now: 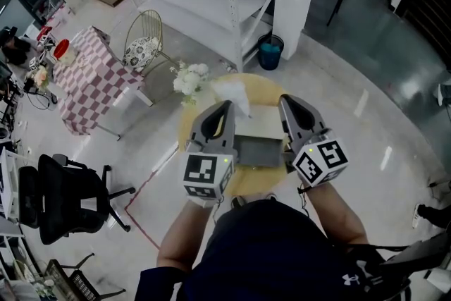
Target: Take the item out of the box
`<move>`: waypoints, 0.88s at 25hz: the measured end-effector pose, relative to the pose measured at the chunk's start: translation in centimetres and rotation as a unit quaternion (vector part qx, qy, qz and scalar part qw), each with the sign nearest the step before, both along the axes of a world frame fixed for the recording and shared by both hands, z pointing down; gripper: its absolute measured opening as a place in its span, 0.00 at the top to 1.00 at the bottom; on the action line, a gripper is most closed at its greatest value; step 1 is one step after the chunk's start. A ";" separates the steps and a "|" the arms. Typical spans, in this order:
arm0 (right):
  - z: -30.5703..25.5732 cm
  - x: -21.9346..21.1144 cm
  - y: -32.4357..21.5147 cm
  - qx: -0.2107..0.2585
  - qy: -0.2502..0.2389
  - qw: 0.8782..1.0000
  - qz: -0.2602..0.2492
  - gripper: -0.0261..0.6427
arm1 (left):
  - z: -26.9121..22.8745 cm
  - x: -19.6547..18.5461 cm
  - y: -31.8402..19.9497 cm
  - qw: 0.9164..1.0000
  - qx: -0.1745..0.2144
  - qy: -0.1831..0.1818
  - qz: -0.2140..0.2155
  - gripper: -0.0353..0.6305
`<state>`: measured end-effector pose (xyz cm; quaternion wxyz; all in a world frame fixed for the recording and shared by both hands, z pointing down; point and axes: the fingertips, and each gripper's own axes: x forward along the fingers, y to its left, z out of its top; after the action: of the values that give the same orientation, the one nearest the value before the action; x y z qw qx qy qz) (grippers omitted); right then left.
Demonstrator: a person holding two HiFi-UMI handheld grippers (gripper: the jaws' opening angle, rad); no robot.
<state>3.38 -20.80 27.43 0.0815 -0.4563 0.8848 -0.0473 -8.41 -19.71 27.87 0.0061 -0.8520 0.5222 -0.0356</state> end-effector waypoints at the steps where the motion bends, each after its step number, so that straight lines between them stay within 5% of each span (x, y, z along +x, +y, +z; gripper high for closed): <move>1: -0.1 0.0 0.0 0.001 0.000 1.000 0.000 0.95 | -0.2 -0.1 0.1 1.000 0.005 0.002 -0.001 0.92; 22: 1.8 -0.6 -0.6 -0.014 0.015 1.000 -0.002 0.95 | 1.6 -1.0 -0.6 0.999 0.002 0.034 -0.009 0.92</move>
<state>2.75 -21.40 29.24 0.0617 -0.4561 0.8862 -0.0529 -9.37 -20.26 29.44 -0.0100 -0.8480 0.5298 -0.0057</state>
